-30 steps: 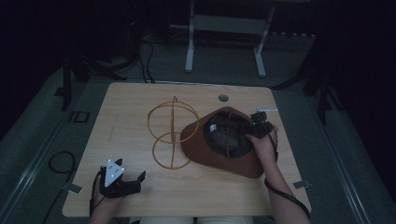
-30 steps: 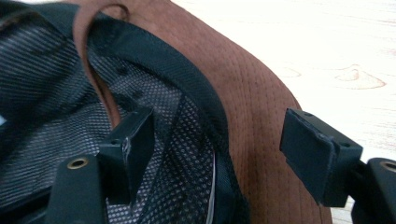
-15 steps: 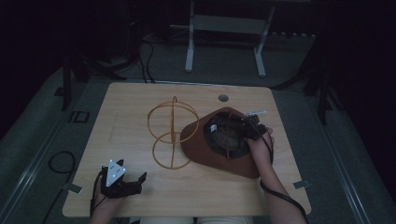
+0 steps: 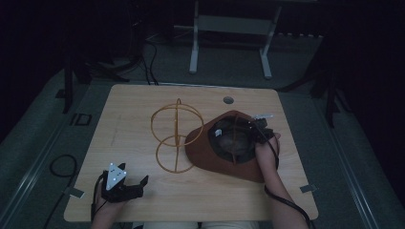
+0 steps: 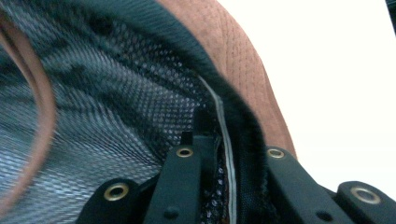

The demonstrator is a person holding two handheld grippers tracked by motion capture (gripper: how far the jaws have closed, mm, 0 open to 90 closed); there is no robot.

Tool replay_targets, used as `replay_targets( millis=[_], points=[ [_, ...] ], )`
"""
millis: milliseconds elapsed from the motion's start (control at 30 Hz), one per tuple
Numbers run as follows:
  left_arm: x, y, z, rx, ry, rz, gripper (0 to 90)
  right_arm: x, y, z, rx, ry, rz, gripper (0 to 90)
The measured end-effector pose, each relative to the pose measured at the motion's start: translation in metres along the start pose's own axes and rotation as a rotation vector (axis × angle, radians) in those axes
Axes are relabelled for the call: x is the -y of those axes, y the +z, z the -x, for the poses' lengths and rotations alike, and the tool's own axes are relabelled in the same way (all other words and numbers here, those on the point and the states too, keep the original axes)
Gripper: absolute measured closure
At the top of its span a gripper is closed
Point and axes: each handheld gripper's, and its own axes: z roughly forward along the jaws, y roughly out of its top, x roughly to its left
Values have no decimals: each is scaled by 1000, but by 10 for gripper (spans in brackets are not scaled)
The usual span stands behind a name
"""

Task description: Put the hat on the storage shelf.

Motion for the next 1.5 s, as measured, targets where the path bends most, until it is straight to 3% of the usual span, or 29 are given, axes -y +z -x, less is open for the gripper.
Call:
replay_targets(
  millis=[333, 633, 800, 967, 1067, 1500],
  points=[
    [-1, 1, 3, -5, 13, -9, 53, -14, -46, 24, -103, 96, 153, 844],
    [-7, 0, 10, 30, 9, -14, 58, -15, -86, 36, -159, 108, 248, 843],
    [-13, -1, 28, 79, 47, -21, 62, -7, -103, 44, -159, 106, 285, 843],
    [-23, 3, 54, 165, 77, -54, 61, 4, -114, 51, -155, 111, 306, 844],
    [-29, 4, 67, 178, 78, -66, 80, 10, -119, 55, -154, 111, 312, 844],
    [-73, 19, 114, 263, 193, -33, 99, 27, -138, 62, -160, 115, 351, 843]
  ],
)
